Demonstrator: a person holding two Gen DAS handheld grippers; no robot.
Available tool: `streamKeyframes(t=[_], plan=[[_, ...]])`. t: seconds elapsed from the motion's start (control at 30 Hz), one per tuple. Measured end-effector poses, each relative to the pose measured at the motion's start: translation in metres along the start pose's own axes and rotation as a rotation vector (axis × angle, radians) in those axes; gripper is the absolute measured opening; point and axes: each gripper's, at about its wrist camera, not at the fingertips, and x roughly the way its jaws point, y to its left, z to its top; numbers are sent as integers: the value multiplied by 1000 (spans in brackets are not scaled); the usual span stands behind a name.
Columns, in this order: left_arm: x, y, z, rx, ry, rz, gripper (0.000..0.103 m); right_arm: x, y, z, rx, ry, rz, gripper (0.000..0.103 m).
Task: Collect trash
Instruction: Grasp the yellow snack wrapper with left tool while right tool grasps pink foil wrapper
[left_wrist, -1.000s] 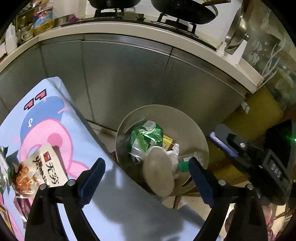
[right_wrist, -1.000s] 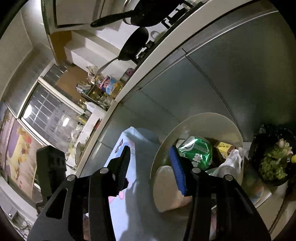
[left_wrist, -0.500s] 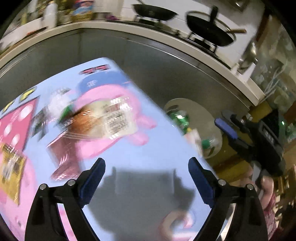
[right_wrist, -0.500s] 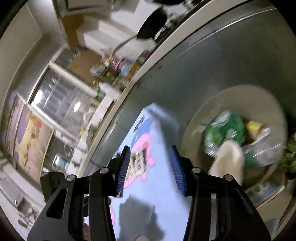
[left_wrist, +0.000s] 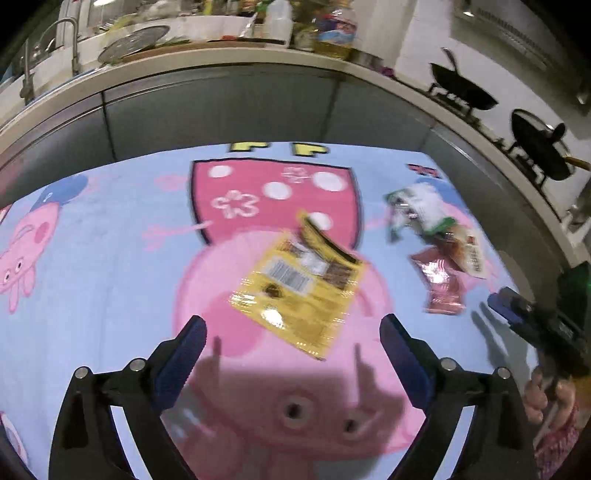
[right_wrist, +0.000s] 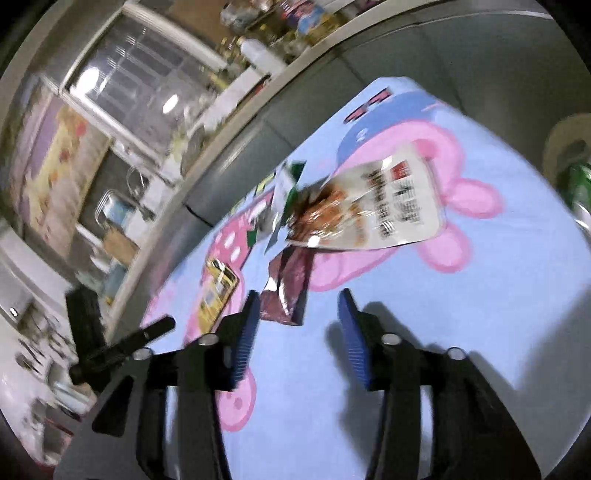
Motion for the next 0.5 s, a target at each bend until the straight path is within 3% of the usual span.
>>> streamKeyframes(t=[0.13,0.27,0.3,0.33,0.37,0.43,0.5], plan=[[24,-4,-1,95,17,68,98,31,23,-2,-74,26,-75,53],[39,0,1,101,35,58,98,47,42,0,-147,18,-124,54],[38,0,1,100,25,57,95,50,47,-1,-173,19,-137,49],[36,-1,1,102,11,64,90,54,51,-3,-200,23,-150,35],[32,-4,1,122,-16,85,67,59,55,-7,-231,34,-161,31],[30,-8,0,140,-23,101,56,60,62,-10,-266,29,-158,18],[24,-10,0,133,-23,70,28,61,64,-12,-272,37,-146,15]])
